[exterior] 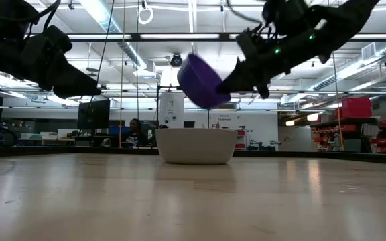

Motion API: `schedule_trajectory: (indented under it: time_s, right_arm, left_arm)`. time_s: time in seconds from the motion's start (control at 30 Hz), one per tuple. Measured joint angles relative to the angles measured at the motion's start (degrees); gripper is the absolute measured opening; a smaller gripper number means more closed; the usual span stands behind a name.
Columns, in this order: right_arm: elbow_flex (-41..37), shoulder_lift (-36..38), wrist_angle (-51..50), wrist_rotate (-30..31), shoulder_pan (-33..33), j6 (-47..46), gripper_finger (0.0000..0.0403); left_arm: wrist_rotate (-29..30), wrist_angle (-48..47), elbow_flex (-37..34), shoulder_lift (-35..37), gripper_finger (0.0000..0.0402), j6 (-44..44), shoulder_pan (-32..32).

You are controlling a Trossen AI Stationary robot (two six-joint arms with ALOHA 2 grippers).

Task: Nest bowls inside each other
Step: Stack the blue bowl on the red bowl

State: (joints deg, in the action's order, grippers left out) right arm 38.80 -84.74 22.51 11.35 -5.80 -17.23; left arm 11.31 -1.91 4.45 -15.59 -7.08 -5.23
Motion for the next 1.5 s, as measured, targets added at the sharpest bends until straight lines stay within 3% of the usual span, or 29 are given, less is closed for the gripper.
schedule_trajectory:
  time_s: [0.17,0.37,0.57,0.67,0.87,1.5]
  right_arm:
    - [9.39,-7.75,-9.27,-3.4,-0.63,-1.31,0.0]
    - [27.38,-17.06,-33.42,-4.14,-0.62,-0.84,0.0]
    - [37.72,-19.45,-53.0,-4.48,-1.98,-0.91,0.0]
    - [39.95,-19.42,-58.4,-7.39,-3.46,-1.08,0.0]
    - [40.55,-19.78,-62.33,-14.23,-5.04,-2.03,0.0]
    - [40.55,-25.42,-61.31,-19.09,-4.98,-0.47,0.0015]
  left_arm:
    - [0.0,0.09,-0.01,0.0,0.0253,0.71,0.0]
    - [-0.48,0.09,-0.01,0.0,0.0253,0.67,0.0]
    - [-1.05,0.09,-0.01,-0.02,0.0253,0.77,0.0]
    - [-1.25,-0.06,-0.01,-0.02,0.0253,1.38,0.0]
    - [-1.97,-0.09,-0.01,-0.02,0.0251,1.52,0.0]
    - [-1.95,-0.11,-0.01,-0.02,0.0251,1.76,0.0]
